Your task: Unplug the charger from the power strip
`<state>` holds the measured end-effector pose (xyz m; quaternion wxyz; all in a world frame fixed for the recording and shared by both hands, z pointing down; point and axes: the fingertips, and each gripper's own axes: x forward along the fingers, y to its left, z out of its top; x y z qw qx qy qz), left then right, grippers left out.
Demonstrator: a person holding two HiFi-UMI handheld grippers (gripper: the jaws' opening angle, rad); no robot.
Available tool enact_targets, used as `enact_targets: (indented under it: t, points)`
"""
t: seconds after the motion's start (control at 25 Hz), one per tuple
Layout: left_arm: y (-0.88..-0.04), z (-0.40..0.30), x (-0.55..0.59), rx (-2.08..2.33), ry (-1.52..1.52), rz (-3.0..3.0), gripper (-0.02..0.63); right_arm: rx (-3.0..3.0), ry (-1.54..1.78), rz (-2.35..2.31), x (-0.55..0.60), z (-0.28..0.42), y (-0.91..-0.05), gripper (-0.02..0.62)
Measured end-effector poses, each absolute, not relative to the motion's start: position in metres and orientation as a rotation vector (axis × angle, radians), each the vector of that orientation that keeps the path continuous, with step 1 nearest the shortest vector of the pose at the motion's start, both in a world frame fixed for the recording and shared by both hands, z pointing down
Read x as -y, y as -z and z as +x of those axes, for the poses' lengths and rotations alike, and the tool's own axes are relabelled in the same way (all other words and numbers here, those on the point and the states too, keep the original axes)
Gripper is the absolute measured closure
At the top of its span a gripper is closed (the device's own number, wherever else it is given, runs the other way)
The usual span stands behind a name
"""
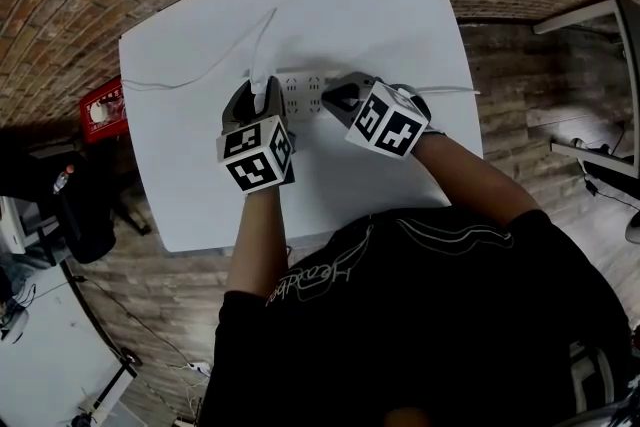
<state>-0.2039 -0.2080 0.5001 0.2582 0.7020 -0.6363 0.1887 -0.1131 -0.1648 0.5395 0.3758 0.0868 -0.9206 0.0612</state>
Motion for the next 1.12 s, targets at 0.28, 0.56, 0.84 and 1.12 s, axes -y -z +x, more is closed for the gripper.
enact_targets:
  t: [0.28,0.56,0.84,1.12]
  points:
    - [-0.495,-0.2,0.207,1.788,-0.685,1.943,0.472,2.331,-0.136,0.213,0.164,-0.114,-0.539,0.6]
    - [-0.494,-0.201,0.207,1.757,-0.629,1.919,0.472,2.321,-0.152,0.202,0.164,-0.112,-0.539,0.6]
    - [-0.499,-0.208,0.205,1.732,-0.57,1.874,0.471,2.339,-0.146,0.209,0.164,-0.115,-0.539,0.6]
    - [-0.49,-0.202,0.203,1.772,-0.651,1.916,0.472,2.33,-0.146,0.202,0.163,-0.116,-0.537,0.6]
